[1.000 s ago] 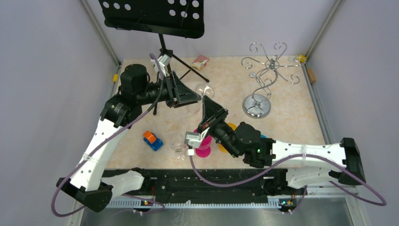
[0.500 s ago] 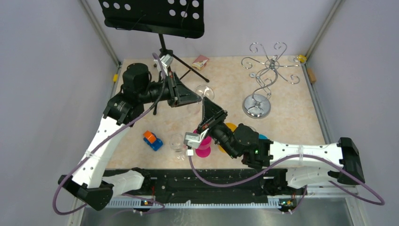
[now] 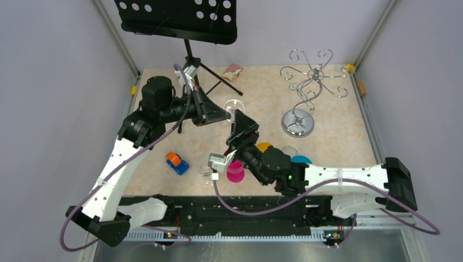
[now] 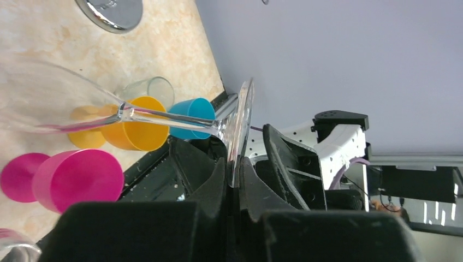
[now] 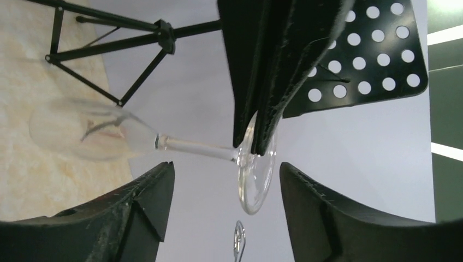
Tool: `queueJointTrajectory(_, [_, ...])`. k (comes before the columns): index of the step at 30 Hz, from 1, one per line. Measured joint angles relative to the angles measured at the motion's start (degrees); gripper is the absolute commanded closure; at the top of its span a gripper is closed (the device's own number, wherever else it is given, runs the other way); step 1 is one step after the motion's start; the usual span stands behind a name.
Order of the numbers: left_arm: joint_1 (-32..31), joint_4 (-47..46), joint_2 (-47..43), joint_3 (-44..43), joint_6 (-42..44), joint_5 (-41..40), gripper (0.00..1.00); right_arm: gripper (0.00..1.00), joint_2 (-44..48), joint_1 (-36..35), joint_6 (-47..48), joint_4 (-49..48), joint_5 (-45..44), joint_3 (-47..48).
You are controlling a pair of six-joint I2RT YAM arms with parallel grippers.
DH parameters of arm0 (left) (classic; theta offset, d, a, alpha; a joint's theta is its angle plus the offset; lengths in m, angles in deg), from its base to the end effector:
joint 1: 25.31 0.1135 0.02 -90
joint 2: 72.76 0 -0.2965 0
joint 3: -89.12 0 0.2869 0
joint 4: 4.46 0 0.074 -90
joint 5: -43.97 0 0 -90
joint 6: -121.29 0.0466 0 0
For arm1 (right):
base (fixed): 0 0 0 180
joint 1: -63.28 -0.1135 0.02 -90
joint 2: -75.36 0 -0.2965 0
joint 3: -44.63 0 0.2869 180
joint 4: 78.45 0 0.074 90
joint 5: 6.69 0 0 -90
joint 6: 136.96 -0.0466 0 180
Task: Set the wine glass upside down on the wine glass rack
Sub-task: Turn the wine glass upside down at the wine rack.
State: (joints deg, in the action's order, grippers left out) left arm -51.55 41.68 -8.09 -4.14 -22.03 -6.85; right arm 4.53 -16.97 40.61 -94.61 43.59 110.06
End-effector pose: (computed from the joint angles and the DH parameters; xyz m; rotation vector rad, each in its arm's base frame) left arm 0.2113 -0.1370 0.4856 0.0399 2.1328 -1.5321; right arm 0.0829 0.3066 0.3871 -1.2621 0.7188 -0.5825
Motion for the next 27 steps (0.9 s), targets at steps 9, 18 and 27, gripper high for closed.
queueJointTrajectory(9, [0.00, 4.68, -5.35, -0.04, 6.60, -10.45, 1.00, 0.14, -3.69, -1.40, -6.78, 8.28, -6.21, 4.31])
queueJointTrajectory(18, [0.00, 10.88, -9.86, -0.94, 14.08, -21.38, 1.00, 0.14, -3.87, -2.03, -37.51, 33.11, -4.81, 21.84])
queueJointTrajectory(27, [0.00, 14.80, -13.44, -0.66, 18.82, -27.32, 1.00, 0.11, -3.78, -2.10, -70.36, 49.00, 2.82, 27.67])
